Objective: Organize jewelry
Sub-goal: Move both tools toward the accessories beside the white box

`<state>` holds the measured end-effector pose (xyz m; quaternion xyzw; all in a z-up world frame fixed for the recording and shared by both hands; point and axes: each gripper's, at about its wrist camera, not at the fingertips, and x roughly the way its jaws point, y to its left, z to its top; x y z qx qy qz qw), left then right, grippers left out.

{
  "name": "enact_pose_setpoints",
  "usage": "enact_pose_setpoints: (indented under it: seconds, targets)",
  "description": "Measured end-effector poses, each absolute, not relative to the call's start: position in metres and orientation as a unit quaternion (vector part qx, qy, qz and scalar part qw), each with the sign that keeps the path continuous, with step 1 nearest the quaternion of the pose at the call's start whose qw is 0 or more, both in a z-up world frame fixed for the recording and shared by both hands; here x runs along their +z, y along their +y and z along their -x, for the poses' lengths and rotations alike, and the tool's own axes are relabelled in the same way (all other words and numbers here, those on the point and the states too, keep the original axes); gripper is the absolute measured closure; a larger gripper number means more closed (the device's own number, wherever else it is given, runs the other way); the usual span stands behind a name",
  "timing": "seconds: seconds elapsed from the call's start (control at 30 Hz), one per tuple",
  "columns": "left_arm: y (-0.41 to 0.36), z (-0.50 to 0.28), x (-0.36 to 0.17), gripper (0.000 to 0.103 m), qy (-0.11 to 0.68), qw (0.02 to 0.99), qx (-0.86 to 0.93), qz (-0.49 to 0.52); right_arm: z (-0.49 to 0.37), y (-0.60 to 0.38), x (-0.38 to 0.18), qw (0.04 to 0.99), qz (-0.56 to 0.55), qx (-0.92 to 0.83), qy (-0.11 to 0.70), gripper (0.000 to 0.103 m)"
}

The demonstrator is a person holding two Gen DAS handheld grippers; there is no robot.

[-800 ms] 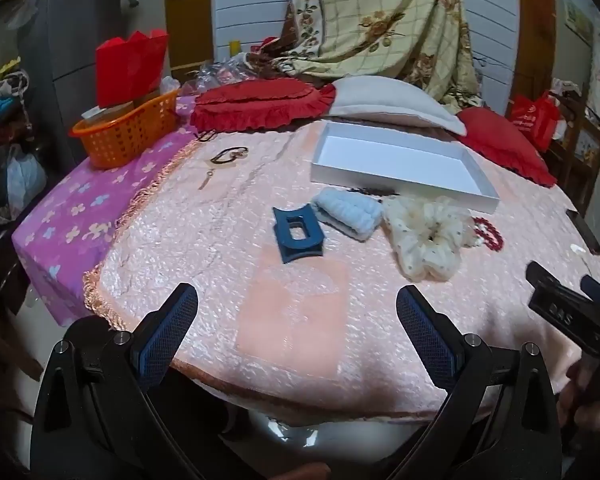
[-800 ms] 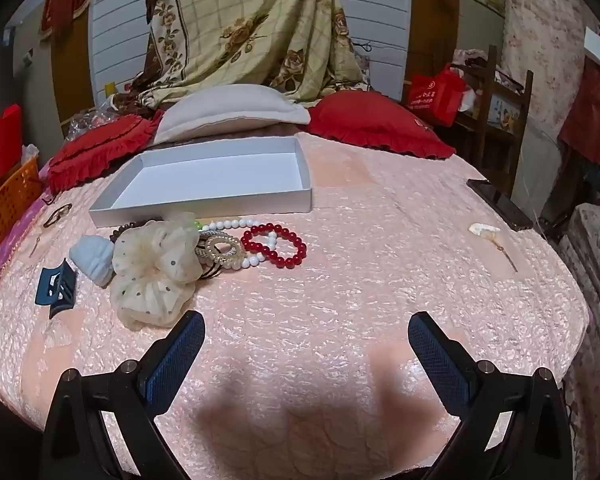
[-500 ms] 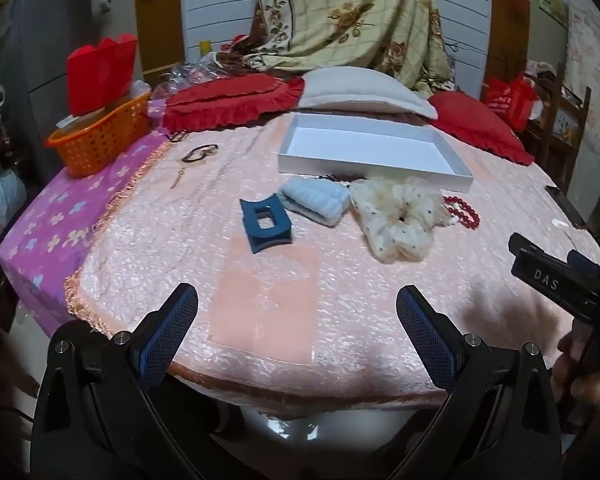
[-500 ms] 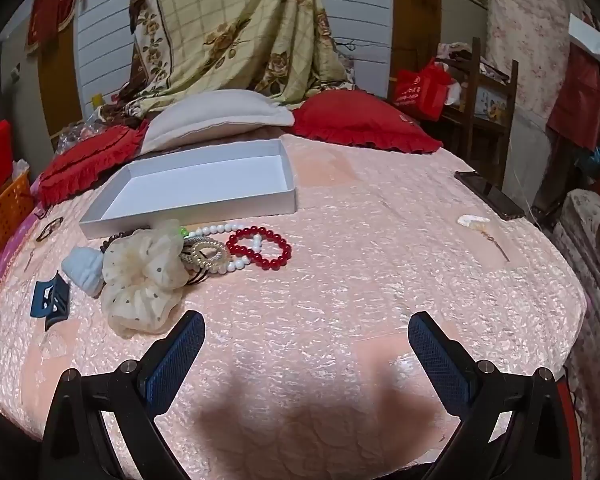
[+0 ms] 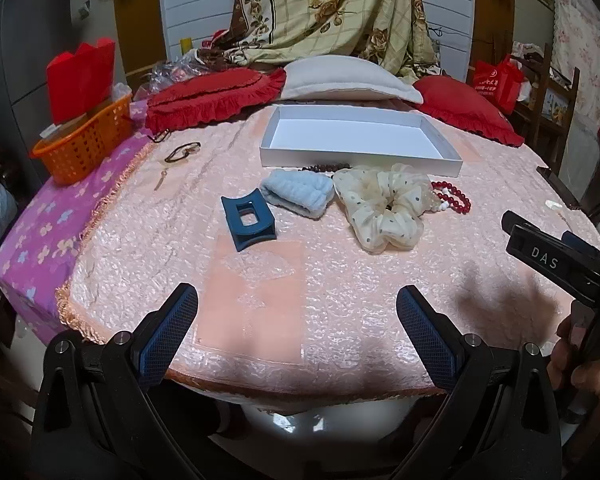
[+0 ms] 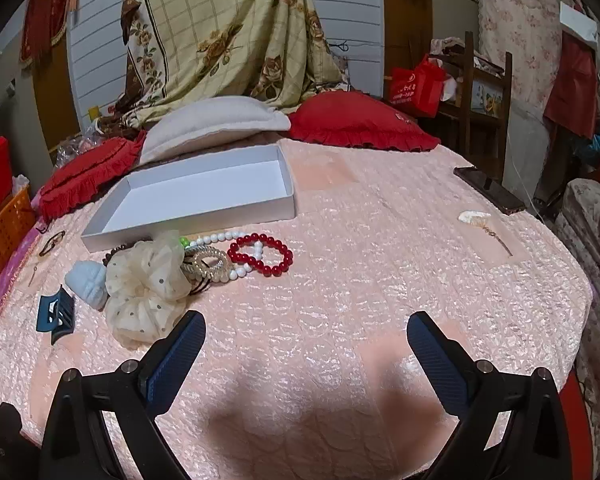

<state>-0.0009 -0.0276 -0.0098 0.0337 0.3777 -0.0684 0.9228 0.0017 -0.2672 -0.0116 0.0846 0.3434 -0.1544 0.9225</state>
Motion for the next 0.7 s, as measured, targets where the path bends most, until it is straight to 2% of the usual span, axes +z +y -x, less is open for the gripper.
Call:
enact_pose_setpoints:
  seconds: [0.2,0.63,0.67,0.7]
  targets:
    - [-0.029,-0.003,-0.013,0.003,0.388,0.918,-0.071,-0.028,0.001,-0.266,-0.011,0.926,-0.075,-0.148,0.338,0.010]
    - [-0.034,-0.007,-0.014,0.003,0.384,0.920,-0.070,-0.031,0.000,-0.268,-0.024,0.932,-0.117,-0.095,0.329,0.013]
    - [-0.032,-0.010,-0.016,0.003,0.386,0.920,-0.062,-0.029,0.000,-0.267,-0.025,0.932,-0.118,-0.088,0.331,0.016]
    - [-0.030,-0.012,-0.017,0.003,0.387,0.920,-0.056,-0.026,-0.001,-0.265,-0.027,0.931,-0.116,-0.078,0.336,0.024]
